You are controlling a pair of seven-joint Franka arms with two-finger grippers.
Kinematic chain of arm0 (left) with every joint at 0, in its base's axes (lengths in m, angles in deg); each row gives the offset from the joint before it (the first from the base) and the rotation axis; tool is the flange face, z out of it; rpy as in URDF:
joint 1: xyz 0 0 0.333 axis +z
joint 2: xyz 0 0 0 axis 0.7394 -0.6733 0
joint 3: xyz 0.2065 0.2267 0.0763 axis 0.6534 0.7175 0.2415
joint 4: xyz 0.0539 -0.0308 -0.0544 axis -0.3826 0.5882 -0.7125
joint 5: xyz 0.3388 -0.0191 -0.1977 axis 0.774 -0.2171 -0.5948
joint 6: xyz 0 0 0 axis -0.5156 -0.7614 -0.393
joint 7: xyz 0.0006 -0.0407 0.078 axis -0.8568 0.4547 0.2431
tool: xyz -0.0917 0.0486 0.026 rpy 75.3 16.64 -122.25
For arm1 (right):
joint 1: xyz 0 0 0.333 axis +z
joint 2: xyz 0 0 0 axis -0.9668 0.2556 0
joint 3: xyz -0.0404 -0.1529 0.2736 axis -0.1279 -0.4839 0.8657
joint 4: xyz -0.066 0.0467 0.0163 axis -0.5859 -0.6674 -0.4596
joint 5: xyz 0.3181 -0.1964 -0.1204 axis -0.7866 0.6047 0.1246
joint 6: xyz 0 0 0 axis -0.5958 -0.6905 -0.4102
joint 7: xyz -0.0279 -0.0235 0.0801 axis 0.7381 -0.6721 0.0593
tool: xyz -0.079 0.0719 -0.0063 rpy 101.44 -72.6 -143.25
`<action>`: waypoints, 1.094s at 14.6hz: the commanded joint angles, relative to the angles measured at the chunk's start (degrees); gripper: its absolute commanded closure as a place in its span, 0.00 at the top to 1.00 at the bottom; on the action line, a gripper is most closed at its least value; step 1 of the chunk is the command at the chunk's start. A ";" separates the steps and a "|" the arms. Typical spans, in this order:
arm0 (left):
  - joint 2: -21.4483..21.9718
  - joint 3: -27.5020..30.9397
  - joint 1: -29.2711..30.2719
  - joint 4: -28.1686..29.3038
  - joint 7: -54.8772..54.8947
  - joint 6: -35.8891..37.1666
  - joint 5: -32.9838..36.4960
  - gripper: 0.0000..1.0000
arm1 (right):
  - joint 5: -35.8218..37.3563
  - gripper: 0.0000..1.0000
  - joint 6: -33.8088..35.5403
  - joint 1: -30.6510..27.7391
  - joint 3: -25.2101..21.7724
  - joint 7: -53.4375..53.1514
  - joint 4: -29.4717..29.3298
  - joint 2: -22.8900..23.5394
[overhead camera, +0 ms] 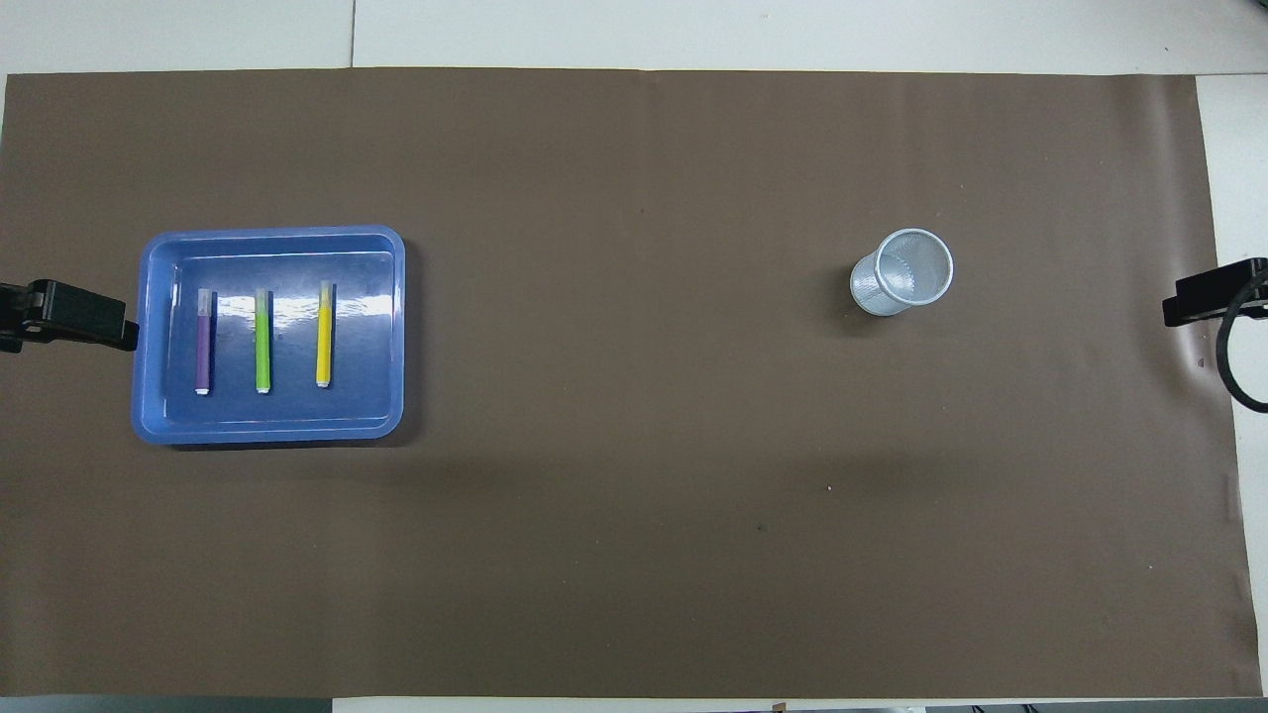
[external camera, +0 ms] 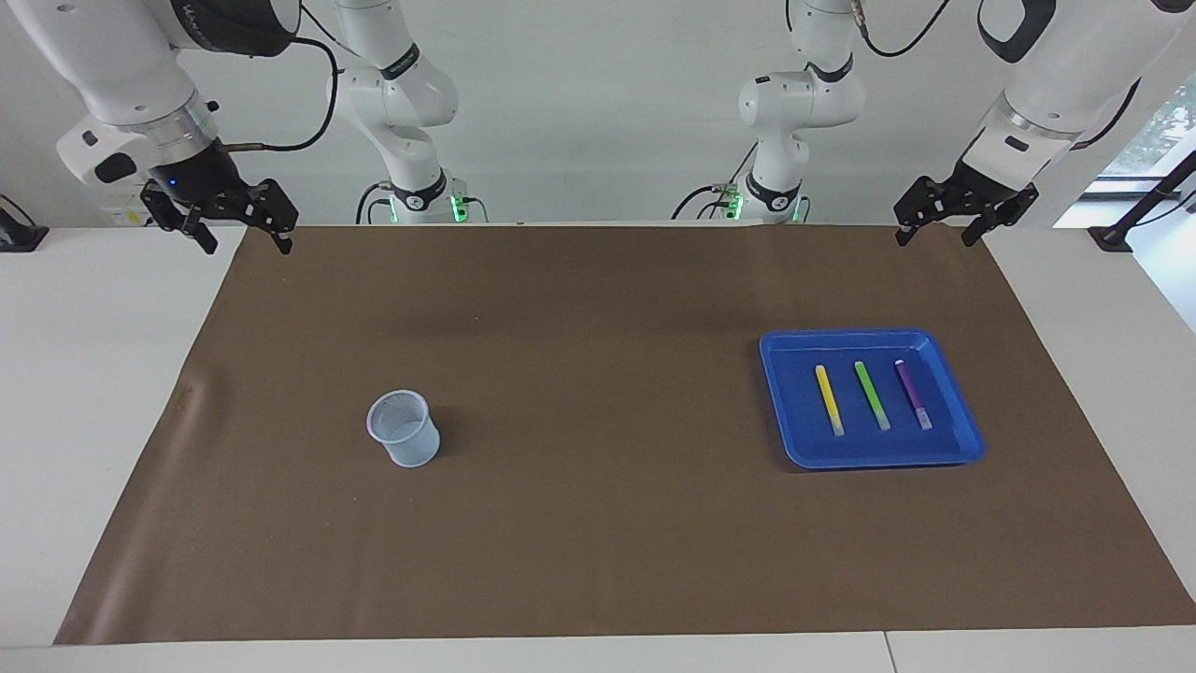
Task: Transfer and insert pens with both arms
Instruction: 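Move the left gripper toward the pens in the blue tray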
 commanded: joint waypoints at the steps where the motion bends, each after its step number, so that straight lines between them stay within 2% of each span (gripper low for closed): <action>1: 0.94 0.01 -0.37 0.54 0.74 0.42 1.22 1.00 | -0.81 1.00 0.22 0.20 -0.22 0.47 0.23 -0.56; 7: 1.03 -0.60 -0.63 0.90 0.13 0.07 1.22 1.00 | -0.81 1.00 0.84 -0.06 -0.22 0.73 0.23 -0.56; 10: 2.87 -0.78 -2.47 7.11 0.39 -7.02 1.22 1.00 | -0.81 1.00 0.75 -0.06 -0.22 0.73 0.32 -0.56; 13: 2.09 -0.78 -2.65 10.90 0.39 -12.57 1.22 1.00 | -0.81 1.00 0.84 -0.06 -0.22 0.73 0.32 -0.56; 16: 1.74 -0.78 -2.65 18.62 0.57 -22.83 1.22 1.00 | -0.81 1.00 0.84 -0.06 -0.22 0.73 0.23 -0.56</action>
